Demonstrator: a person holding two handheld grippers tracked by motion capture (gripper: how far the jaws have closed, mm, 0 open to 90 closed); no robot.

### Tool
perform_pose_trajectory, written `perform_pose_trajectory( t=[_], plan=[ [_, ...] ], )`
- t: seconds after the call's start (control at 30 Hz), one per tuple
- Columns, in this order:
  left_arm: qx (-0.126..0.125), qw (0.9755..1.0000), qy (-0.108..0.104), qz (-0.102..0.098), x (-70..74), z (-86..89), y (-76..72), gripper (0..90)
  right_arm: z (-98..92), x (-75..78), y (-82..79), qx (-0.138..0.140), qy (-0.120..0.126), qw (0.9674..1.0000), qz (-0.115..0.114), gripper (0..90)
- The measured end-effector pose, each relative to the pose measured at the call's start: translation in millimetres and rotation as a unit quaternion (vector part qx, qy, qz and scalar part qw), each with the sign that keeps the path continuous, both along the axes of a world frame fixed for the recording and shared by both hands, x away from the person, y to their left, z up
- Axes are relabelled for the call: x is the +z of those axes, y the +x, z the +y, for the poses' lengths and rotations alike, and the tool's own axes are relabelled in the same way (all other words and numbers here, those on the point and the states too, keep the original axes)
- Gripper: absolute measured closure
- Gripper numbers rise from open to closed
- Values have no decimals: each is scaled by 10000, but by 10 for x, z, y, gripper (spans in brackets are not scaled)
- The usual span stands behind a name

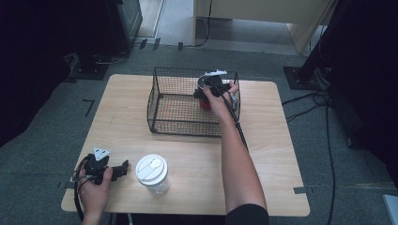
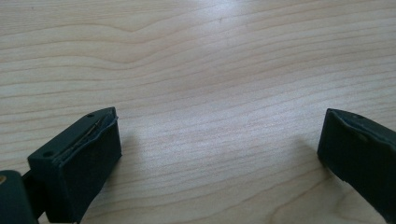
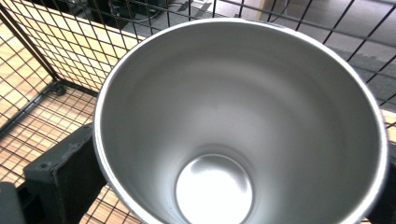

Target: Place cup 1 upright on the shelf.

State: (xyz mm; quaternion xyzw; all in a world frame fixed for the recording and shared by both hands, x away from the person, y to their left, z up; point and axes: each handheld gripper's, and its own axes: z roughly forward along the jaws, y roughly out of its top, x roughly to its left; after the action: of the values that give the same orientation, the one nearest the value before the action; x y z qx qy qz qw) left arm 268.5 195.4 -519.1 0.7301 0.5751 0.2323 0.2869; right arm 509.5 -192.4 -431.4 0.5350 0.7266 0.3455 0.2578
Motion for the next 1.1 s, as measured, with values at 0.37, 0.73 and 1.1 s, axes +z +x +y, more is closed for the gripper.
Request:
perform_pose_trajectory(
  t=[0.37,0.73,1.1],
  plan=[
    [1,10000,-1,0,0,0,0,0,59,55,-51,-337,-425,9985,-69,0],
    [-1,10000,4,3,0,0,0,0,21,211,-147,-412,-421,9982,-117,0],
    [-1,10000,5,4,0,0,0,0,-35,389,-312,-184,-244,9979,-575,0]
  ],
)
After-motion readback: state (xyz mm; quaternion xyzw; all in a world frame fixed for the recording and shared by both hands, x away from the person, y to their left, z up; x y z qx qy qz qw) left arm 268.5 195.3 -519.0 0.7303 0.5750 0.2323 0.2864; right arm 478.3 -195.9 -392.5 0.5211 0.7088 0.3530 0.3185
